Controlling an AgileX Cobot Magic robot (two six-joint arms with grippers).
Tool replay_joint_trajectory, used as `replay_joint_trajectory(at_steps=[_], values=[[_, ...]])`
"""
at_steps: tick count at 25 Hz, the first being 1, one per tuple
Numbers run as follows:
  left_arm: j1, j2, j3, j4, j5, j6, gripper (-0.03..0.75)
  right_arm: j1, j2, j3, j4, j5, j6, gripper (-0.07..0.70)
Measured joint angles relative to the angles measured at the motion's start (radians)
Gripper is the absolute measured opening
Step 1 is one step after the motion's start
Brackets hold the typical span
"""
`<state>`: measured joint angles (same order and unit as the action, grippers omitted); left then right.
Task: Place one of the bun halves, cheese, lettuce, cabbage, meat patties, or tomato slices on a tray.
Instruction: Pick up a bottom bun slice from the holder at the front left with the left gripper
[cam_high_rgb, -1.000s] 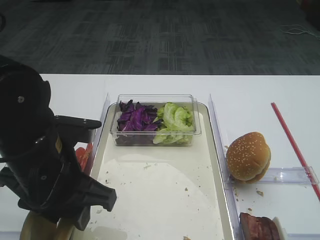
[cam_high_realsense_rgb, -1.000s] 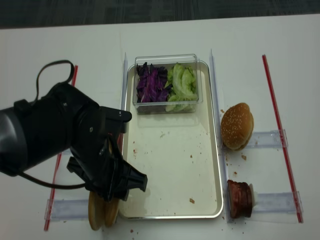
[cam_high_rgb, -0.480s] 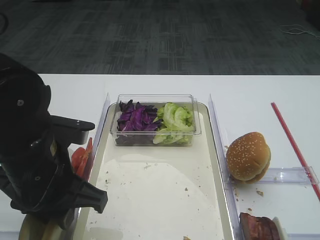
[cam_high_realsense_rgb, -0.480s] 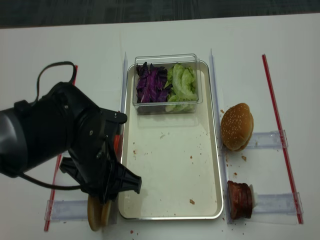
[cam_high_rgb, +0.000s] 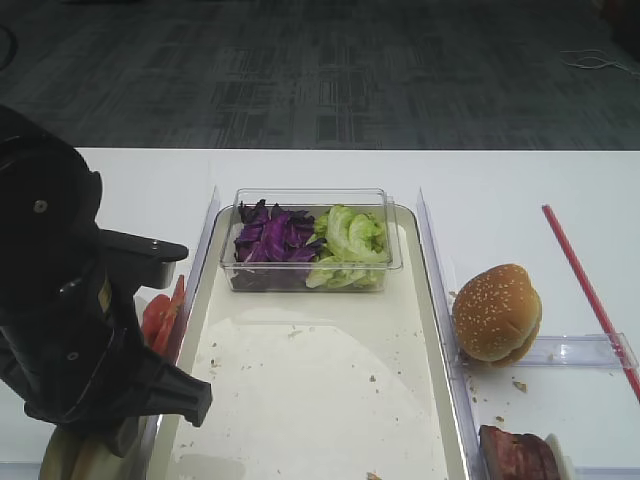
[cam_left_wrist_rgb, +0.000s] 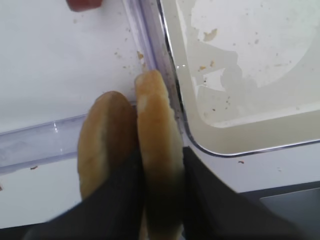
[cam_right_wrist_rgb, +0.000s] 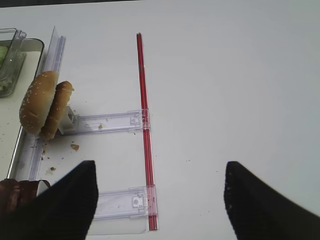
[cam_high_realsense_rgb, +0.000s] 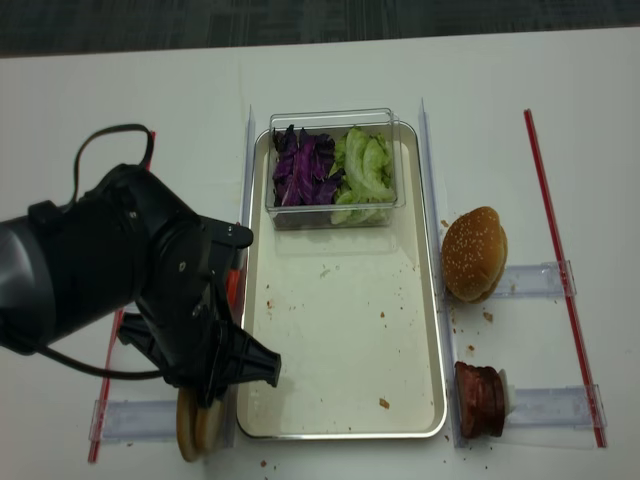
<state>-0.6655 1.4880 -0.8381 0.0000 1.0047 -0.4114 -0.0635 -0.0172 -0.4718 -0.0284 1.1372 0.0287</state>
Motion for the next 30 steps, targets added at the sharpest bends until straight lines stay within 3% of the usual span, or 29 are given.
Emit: replay_joint_trajectory(at_steps=[6,14,20,30], values=[[0.0,0.0,-0.051,0.006,0.043,0.0,0.148,0.0,0.0,0.0,0.0,0.0,0.0,0.531],[0.0,0.002,-0.168,0.045,0.154,0.0,0.146,0.0,0.0,0.0,0.0,0.0,0.0,0.531],[0.0,0.002,-0.218,0.053,0.167,0.019,0.146,0.0,0.0,0.0,0.0,0.0,0.0,0.531],[0.005,0.002,-0.22,0.019,0.137,0.089,0.146,0.0,0.0,0.0,0.0,0.0,0.0,0.531]])
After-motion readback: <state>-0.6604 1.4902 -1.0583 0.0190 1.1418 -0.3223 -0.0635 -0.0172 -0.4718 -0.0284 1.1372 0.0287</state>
